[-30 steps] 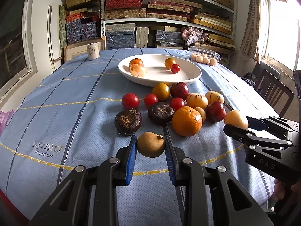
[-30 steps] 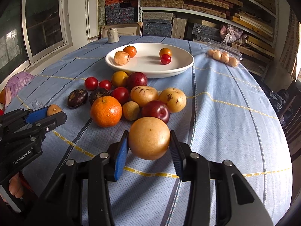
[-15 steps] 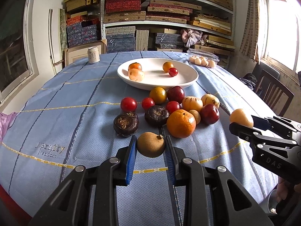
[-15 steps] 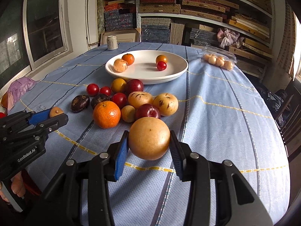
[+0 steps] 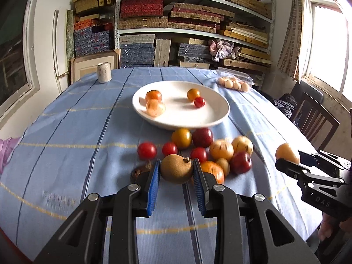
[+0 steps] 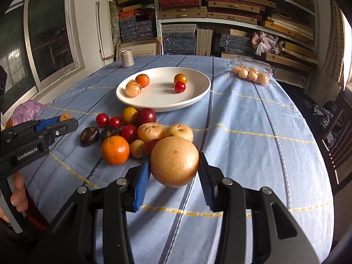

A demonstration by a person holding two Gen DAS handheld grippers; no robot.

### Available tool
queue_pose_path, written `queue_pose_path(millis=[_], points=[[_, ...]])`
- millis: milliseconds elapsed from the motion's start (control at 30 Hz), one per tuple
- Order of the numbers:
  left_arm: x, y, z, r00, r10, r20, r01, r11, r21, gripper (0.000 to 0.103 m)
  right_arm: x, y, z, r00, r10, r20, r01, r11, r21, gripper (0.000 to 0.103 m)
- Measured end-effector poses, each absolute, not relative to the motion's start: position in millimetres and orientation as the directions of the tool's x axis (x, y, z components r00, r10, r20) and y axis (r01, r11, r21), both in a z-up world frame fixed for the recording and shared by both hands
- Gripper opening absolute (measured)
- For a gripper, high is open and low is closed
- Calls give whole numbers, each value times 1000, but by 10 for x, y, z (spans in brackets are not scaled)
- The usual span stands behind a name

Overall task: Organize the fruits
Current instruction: 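Carry the brown pear and grapefruit over the white plate and open both tools, then move the right tool to a red apple and close it around the apple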

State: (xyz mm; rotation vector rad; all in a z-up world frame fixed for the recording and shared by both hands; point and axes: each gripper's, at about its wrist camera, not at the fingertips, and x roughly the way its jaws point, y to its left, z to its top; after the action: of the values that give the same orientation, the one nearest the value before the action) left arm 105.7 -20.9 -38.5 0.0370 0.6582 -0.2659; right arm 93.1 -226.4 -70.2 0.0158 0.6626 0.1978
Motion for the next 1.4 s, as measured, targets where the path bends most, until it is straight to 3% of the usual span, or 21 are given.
queue_pose_path(millis=[333,700,733,767,800,833,1033,1400], points=[[2171,-597,-231,710,-247,-660,293,955,-42,29,1898,-2281,-347,758,211,-617,-219,974,63,41],[3235,-722,-528,616,-221,-756,233,968,-93,30,3214,-2215,-596,684,195,-703,-199,977,77,41],[3258,-703,-529,616,-223,-755,228,969,-100,34,3242,-2211,-630,683,198,-703,-203,976,77,42],[3270,-677,-527,616,-223,-756,220,970,-107,44,3251,-2197,-643,691,189,-698,-202,977,64,47],[3267,-641,-520,618,-224,-753,208,971,-118,49,3220,-2193,-633,707,190,-681,-206,977,59,61],[3248,-589,-501,627,-229,-745,197,971,-133,55,3189,-2196,-620,719,188,-669,-204,977,56,65],[2888,-373,-351,665,-221,-714,178,975,-136,69,2772,-2310,-464,767,173,-618,-184,982,47,65],[1609,-71,-435,720,-235,-652,233,968,-92,73,1407,-2239,-869,738,227,-635,-223,971,88,64]])
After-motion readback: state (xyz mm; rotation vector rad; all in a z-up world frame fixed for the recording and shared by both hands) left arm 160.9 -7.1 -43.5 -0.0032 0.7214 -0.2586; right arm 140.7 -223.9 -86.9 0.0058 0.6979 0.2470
